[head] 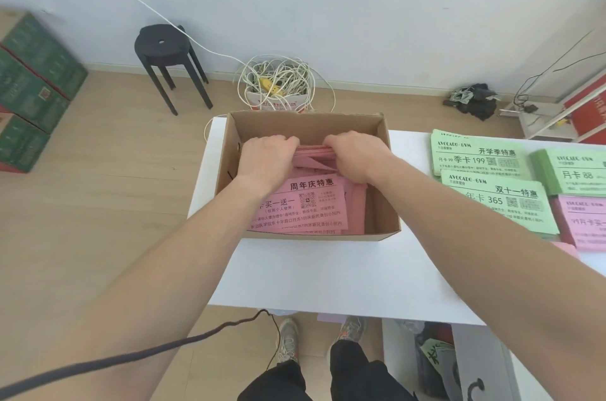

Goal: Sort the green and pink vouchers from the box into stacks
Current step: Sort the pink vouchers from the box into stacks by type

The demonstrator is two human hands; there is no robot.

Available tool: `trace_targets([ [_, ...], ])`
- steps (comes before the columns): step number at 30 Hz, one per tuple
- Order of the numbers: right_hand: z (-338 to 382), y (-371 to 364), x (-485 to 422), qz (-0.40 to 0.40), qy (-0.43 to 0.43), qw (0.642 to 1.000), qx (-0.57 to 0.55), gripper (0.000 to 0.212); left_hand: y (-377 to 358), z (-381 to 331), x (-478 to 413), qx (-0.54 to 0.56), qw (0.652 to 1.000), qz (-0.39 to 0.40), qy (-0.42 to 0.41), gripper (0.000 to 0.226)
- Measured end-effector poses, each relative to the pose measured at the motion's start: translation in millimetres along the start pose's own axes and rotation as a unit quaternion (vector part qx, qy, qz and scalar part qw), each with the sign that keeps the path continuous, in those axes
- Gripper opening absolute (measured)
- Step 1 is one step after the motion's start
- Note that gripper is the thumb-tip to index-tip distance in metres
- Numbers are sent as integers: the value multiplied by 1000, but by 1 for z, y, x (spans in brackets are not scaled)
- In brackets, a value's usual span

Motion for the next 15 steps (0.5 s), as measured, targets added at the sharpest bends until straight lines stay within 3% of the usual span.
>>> trace_targets([
  [2,2,1,2,2,-7,1000,4,31,3,1,-4,-5,1000,-7,-2,26],
  [6,15,6,1,-28,-30,999,34,50,7,2,-9,-8,1000,-13,-4,24],
  [10,16,14,-7,-90,-79,992,47,40,6,4,-9,0,1000,-19,1,23],
  [12,12,13,-9,-91,-94,990,44,45,5,5,-7,11,1000,-21,2,25],
  [15,8,6,-12,-67,-95,992,55,32,0,11,-5,23,1000,-18,11,26],
])
Point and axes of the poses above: each hand's wrist, its own x-axis away from the middle knuckle, its own y-axis out of the back of the hand, z = x × y, the point moved 8 cm from there along -x, towards the middle knuckle, and after that the axes turned 10 degrees about z, right-handed, at the moved point
